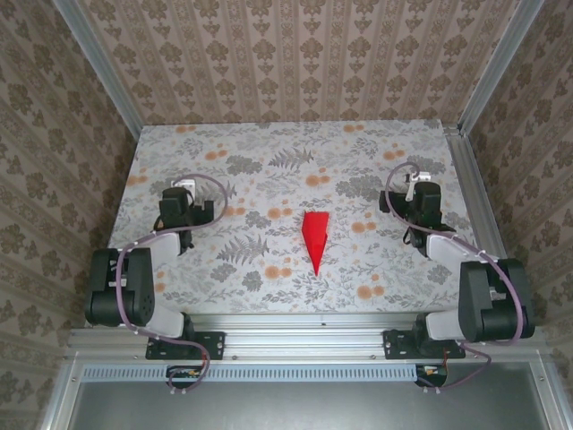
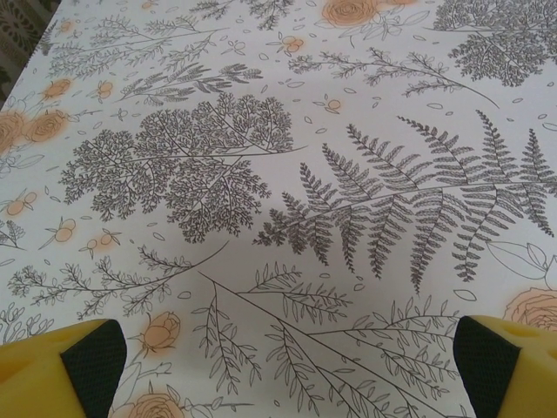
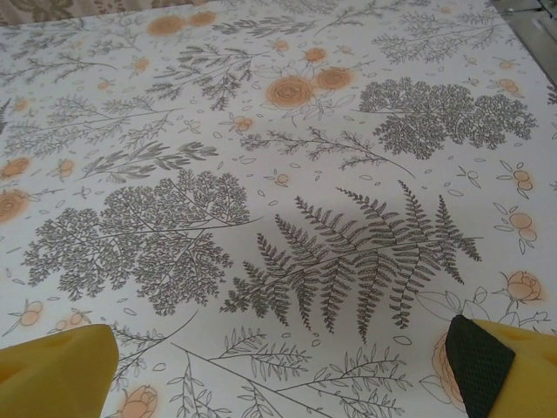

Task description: Fold a paper plane with a square sheet of paper (pick it up from the middle)

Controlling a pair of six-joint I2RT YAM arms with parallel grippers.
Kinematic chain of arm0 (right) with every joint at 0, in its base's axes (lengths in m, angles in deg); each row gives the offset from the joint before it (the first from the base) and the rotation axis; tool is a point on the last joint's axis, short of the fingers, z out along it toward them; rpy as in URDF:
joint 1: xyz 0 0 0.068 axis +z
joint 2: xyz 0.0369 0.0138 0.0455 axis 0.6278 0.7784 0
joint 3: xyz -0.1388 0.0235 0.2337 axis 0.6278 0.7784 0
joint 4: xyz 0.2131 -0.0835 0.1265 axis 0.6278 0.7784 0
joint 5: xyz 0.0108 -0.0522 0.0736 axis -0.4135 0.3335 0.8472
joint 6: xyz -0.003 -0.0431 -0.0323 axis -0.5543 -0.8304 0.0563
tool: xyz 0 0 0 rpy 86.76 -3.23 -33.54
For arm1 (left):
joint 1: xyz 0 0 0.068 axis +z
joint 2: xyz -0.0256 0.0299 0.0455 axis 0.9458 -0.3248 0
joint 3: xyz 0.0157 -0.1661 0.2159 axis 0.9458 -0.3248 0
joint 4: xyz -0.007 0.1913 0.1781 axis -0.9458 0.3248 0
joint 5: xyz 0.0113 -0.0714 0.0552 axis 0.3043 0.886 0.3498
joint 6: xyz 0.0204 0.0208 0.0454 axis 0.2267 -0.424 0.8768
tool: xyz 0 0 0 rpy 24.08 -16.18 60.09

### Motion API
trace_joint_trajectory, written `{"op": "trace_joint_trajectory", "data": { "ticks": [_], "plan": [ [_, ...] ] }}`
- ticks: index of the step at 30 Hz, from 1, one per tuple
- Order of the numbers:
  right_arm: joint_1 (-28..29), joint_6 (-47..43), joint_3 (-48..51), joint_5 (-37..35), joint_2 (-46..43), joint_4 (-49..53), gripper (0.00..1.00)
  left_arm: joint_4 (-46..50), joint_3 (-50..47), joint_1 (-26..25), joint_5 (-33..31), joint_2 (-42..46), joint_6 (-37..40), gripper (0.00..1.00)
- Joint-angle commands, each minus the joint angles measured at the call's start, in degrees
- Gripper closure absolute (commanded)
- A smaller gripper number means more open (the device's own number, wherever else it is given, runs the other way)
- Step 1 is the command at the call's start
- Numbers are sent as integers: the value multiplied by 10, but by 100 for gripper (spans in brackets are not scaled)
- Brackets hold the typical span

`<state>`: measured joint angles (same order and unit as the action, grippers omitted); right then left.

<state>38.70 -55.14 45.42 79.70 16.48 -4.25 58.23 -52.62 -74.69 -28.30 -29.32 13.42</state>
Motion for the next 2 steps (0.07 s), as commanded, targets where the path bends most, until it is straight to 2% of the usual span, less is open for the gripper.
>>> {"op": "trace_joint_trajectory", "data": {
  "ticks": [1,2],
  "plan": [
    [-3,-1,4,14,5,-48,0,-24,10,4,23,-2,16,0],
    [-3,-1,6,13,5,-52,0,-22,11,4,23,-3,16,0]
  ]
}}
